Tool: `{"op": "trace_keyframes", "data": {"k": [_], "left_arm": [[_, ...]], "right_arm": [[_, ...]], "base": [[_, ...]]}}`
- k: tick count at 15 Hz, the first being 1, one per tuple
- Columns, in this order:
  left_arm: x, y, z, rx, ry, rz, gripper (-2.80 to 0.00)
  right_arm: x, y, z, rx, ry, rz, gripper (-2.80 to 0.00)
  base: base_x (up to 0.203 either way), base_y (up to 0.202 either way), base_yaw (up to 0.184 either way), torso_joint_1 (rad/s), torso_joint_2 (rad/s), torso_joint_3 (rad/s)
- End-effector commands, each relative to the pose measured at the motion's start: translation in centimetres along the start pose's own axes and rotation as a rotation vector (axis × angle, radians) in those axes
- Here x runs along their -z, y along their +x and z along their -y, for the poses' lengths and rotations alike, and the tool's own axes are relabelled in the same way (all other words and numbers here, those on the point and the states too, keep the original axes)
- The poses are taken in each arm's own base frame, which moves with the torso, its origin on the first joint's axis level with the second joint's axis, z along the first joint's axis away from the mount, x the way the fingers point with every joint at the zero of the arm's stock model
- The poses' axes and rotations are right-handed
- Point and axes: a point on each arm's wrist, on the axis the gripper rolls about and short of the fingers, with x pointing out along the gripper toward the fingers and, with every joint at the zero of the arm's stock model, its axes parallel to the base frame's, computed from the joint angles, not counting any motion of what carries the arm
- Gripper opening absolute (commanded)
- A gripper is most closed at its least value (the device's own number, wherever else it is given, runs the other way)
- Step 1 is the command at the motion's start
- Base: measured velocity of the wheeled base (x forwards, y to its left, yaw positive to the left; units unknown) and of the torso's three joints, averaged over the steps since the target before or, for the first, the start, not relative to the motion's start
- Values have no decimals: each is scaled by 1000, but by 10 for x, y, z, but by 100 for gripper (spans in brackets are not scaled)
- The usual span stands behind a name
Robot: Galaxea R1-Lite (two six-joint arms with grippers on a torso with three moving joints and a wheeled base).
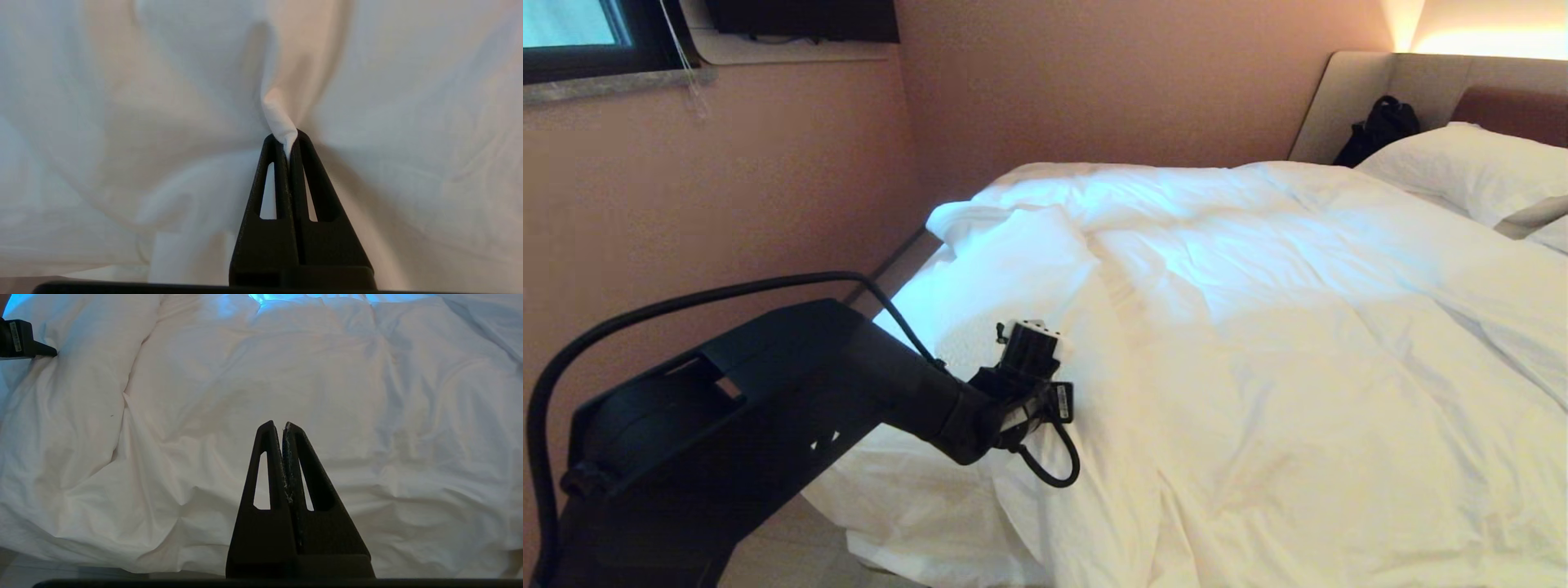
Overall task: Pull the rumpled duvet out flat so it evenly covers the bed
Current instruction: Flatten the corners of the folded blanket
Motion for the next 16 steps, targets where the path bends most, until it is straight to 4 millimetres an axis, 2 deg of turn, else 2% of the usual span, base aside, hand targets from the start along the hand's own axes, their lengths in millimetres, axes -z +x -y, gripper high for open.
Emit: {"op": "trace_keyframes", "data": {"k": [1,5,8,10,13,16], "left_arm": [[-13,-5,-8,-10,-23,31,-280],[-30,-21,-22,-27,-48,64,-280],[-30,-27,-33,-62,-49,60,-280],[-29,-47,-48,-93,-56,47,-280],[1,-67,-68,-146,-45,-48,-280],[31,-85,-83,-193,-125,-131,-280]], "right_arm": [[0,0,0,0,0,0,-280],[0,0,0,0,0,-1,-280],[0,0,0,1,0,0,-280],[0,0,0,0,0,0,-280],[0,0,0,0,0,0,-280],[0,0,0,0,0,0,-280]], "base": [[0,0,0,0,0,0],[0,0,0,0,0,0],[0,0,0,0,0,0],[0,0,0,0,0,0],[0,0,0,0,0,0],[0,0,0,0,0,0]]}}
